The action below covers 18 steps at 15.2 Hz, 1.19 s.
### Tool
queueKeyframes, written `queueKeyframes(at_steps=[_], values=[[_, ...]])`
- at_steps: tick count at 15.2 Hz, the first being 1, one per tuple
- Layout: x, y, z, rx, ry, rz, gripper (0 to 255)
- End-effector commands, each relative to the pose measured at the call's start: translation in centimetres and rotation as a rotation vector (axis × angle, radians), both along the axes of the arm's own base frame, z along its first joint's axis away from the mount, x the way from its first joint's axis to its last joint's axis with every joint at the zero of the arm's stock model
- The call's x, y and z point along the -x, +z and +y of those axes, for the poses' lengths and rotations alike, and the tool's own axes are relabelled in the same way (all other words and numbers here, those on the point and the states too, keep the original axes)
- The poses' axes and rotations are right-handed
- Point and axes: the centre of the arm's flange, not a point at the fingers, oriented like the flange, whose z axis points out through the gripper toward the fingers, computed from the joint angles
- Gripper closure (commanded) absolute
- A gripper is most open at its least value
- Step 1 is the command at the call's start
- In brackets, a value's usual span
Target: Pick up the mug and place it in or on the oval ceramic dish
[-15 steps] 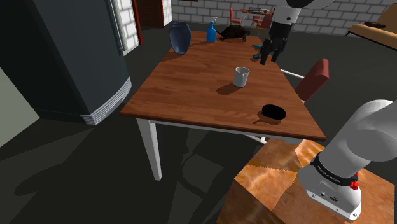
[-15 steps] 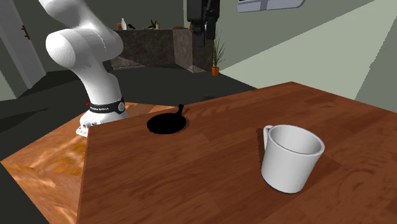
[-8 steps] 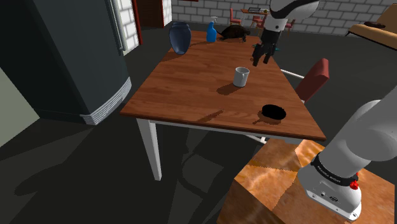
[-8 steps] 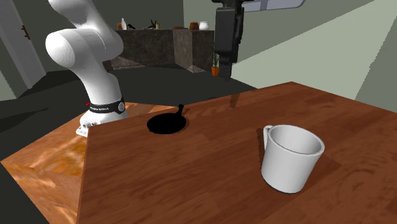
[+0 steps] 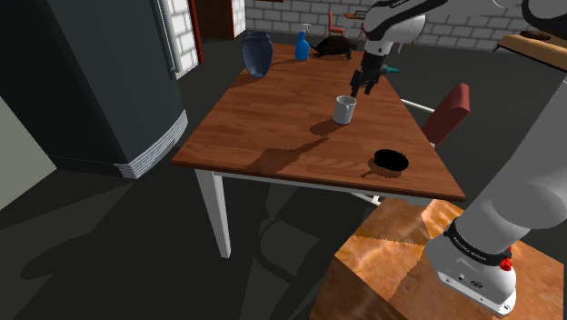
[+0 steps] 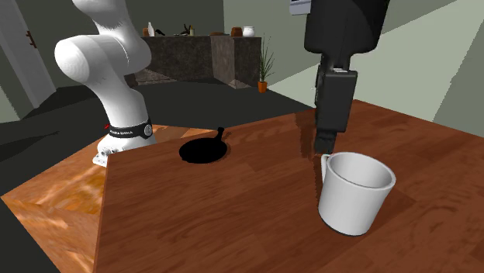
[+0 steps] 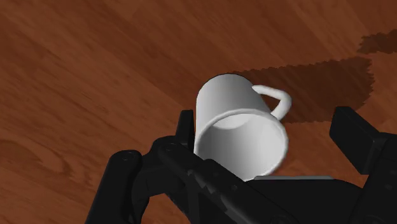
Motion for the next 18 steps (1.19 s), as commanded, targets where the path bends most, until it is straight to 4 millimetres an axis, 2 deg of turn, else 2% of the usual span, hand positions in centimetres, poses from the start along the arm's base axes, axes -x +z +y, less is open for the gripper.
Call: queueKeyframes(at_steps=[1,5,6,13,18], values=[[-1.7,-1.2,-1.7,0.0,0.0,-0.007,0],[-4.9,-3.6,-4.9,0.001,-0.002,-0.019,0],[-5.0,-3.7,-5.0,0.001,-0.002,-0.019,0],[-5.2,-7.7,-4.7,0.001,-0.002,-0.019,0],[-5.2,-7.7,-4.7,0.001,-0.002,-0.019,0]])
